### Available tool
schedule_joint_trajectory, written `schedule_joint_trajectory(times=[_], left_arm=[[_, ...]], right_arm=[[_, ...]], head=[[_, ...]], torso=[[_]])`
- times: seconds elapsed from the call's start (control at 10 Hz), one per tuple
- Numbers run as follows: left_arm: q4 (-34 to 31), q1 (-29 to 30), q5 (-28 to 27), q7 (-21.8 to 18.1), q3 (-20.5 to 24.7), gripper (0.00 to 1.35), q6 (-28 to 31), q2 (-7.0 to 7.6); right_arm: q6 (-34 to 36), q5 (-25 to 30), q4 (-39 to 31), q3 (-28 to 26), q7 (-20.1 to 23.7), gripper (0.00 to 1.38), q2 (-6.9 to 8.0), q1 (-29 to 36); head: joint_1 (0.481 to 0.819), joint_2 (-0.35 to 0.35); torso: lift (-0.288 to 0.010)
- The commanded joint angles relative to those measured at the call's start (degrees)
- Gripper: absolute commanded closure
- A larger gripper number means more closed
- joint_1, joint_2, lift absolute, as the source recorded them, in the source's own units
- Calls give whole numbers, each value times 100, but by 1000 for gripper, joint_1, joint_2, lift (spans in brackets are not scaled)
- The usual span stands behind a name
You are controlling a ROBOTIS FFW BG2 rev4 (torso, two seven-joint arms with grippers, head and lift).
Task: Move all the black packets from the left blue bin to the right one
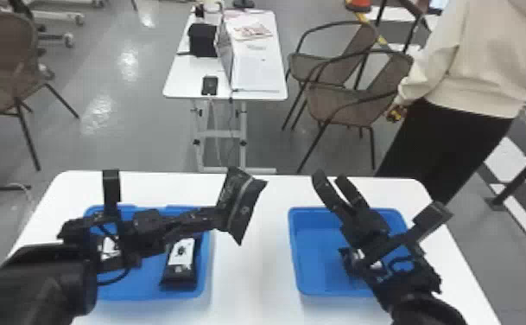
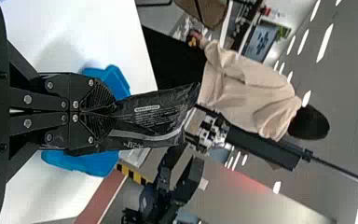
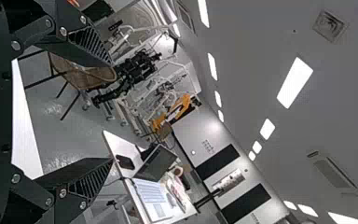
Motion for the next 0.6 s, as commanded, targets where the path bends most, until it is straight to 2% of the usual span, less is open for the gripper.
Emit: schedule_joint_trajectory(times=[0.0,0.2,0.5], left_arm=[[604,-469,145,-219,-518,1216,-59,-42],[1061,-768,31,-395,-632,1214,-59,-200],[1219,-891,4,-421,-693,1216,-50,-244]], right_arm=[[106,-6,100,136,67,321,-3,-117],[281,38,144,277,243,321,-11,-222],[290,46,188,435,392,321,-11,-275]], head=[[695,-111],[695,-134],[695,-128]], torso=[[0],[0],[0]])
